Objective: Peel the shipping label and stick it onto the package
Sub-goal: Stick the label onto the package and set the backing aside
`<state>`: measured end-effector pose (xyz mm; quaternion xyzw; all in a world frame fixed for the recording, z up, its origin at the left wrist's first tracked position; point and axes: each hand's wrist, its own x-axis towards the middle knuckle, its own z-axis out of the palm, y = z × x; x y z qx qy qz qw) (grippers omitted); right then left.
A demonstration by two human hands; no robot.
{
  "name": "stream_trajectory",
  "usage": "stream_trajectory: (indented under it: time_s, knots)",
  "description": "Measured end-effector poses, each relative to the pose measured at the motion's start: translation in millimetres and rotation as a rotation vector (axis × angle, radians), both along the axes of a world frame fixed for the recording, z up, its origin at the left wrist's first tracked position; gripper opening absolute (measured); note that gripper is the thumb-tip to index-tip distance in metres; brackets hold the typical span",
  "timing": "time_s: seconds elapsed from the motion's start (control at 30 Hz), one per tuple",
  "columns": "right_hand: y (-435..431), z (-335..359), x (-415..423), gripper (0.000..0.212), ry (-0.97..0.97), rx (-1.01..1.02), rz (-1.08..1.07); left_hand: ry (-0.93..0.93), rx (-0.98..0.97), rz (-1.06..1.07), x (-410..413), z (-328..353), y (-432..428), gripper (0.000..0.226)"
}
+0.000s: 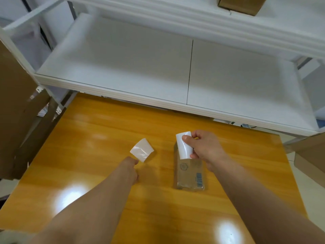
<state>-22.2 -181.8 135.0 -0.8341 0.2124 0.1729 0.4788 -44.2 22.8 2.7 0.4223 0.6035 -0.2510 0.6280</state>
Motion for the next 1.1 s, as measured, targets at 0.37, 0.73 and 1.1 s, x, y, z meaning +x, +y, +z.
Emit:
stream_trajectory:
  time_s: [0.37, 0.73, 1.1]
  knots:
    - [5.0, 0.3, -0.6, 0.018, -0.105, -0.212, 0.21, -0.339, -0.071, -0.398, 39.0, 68.5, -21.6, 0.016]
    - [-3.9, 13.6, -16.0, 0.014, -0.359, -0.685, 0.506, -0.6, 0.091, -0.836, 46.9, 133.6, -58.4, 0.007]
    - [-21.0, 19.0, -28.9, 0.017, -0.468, -0.779, 0.571, -0.575, 0.136, -0.881, 36.5, 138.2, -85.6, 0.023]
